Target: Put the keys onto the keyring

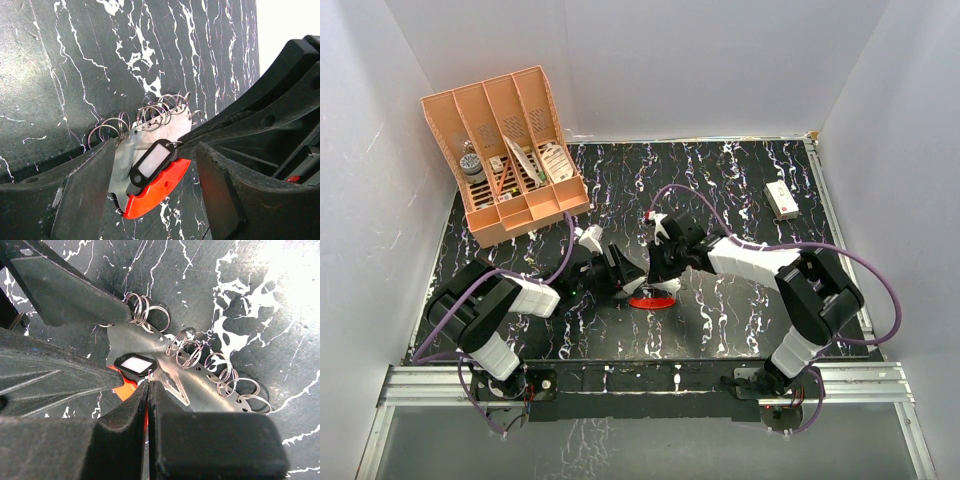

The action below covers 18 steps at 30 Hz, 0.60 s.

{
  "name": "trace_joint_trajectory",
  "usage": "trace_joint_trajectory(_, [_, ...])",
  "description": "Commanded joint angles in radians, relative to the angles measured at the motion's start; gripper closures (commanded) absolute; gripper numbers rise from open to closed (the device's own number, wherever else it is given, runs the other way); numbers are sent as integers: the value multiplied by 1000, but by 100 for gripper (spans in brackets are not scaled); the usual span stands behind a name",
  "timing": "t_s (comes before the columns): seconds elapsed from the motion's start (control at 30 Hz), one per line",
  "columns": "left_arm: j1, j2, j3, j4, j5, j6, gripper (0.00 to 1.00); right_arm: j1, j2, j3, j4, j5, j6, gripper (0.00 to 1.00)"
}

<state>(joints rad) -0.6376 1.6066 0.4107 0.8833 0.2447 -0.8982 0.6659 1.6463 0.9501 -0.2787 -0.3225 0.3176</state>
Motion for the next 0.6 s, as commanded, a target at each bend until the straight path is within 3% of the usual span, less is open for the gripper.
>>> trace_joint_trajectory(0.0, [4, -15, -8, 22, 12, -4, 36, 2, -91, 13, 69, 54, 6, 100])
trace_joint_trajectory(0.23, [4, -69, 44, -65, -7, 64, 34, -37, -280, 52, -3, 303, 10, 100])
trace_joint_trajectory(0.57, [0, -85, 167, -366, -169, 298, 33, -143, -321, 27, 51, 234, -4, 100])
